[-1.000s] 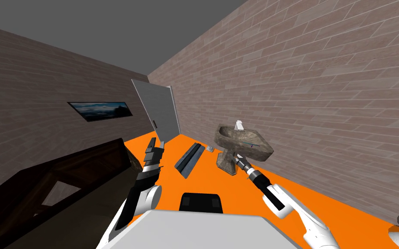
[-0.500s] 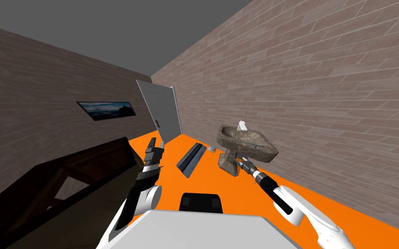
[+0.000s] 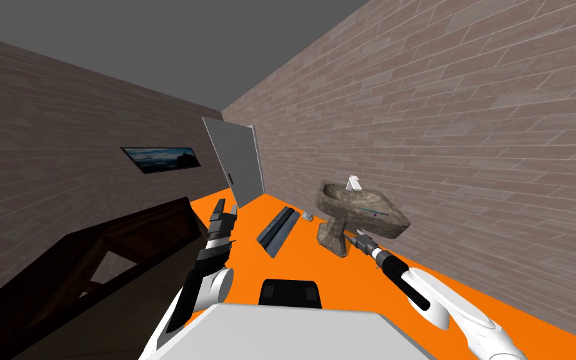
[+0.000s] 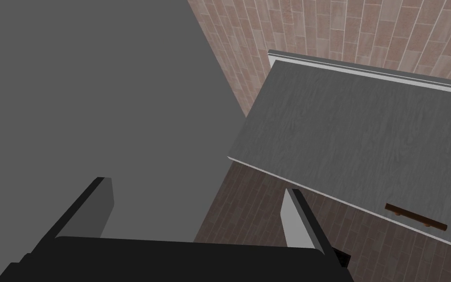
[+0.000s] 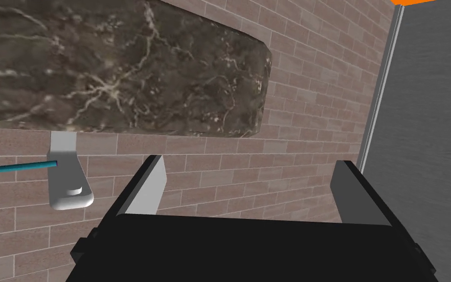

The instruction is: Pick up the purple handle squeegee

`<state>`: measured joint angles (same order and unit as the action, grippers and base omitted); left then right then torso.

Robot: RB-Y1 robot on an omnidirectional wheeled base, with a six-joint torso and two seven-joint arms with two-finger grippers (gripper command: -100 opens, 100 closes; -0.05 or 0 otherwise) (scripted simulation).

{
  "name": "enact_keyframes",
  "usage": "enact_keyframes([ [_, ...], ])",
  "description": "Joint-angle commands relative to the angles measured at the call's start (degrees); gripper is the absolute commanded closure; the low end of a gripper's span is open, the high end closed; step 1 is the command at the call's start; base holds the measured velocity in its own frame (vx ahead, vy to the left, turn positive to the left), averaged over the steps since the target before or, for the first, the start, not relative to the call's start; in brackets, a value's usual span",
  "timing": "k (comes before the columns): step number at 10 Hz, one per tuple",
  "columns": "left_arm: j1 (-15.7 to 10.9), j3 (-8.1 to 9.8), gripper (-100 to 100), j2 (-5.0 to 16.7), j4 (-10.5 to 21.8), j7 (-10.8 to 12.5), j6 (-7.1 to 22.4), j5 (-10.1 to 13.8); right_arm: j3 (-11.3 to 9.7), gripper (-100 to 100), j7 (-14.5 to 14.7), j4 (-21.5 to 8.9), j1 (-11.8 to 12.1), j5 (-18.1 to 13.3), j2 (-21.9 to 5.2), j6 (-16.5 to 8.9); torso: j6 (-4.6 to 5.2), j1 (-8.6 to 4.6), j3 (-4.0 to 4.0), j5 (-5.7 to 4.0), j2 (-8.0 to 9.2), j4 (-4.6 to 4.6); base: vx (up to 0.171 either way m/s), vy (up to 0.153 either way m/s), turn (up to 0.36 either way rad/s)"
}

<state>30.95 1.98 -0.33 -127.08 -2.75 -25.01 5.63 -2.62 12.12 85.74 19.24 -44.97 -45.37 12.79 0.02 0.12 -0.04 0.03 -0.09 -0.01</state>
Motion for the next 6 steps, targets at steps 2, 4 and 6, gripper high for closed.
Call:
enact_keyframes([
  [2, 0.0, 0.00, 0, 0.0, 0.0, 0.0, 0.0, 0.0, 0.1, -100, 0.4, -2.5, 0.4, -3.4, -2.7, -0.6, 0.00, 0.01, 0.02, 0.02, 0.02, 0.01, 0.020, 0.046, 0.045],
  [4, 0.0, 0.00, 0, 0.0, 0.0, 0.0, 0.0, 0.0, 0.1, -100, 0.6, -5.0, 0.4, -6.2, -4.9, -1.2, -0.01, 0.00, 0.00, 0.01, -0.02, 0.00, 0.035, 0.047, 0.046],
  [6, 0.0, 0.00, 0, 0.0, 0.0, 0.0, 0.0, 0.0, 0.1, -100, 0.8, -7.4, 0.3, -9.0, -7.0, -1.8, -0.01, -0.04, -0.01, 0.00, -0.02, 0.00, 0.033, 0.037, 0.046],
])
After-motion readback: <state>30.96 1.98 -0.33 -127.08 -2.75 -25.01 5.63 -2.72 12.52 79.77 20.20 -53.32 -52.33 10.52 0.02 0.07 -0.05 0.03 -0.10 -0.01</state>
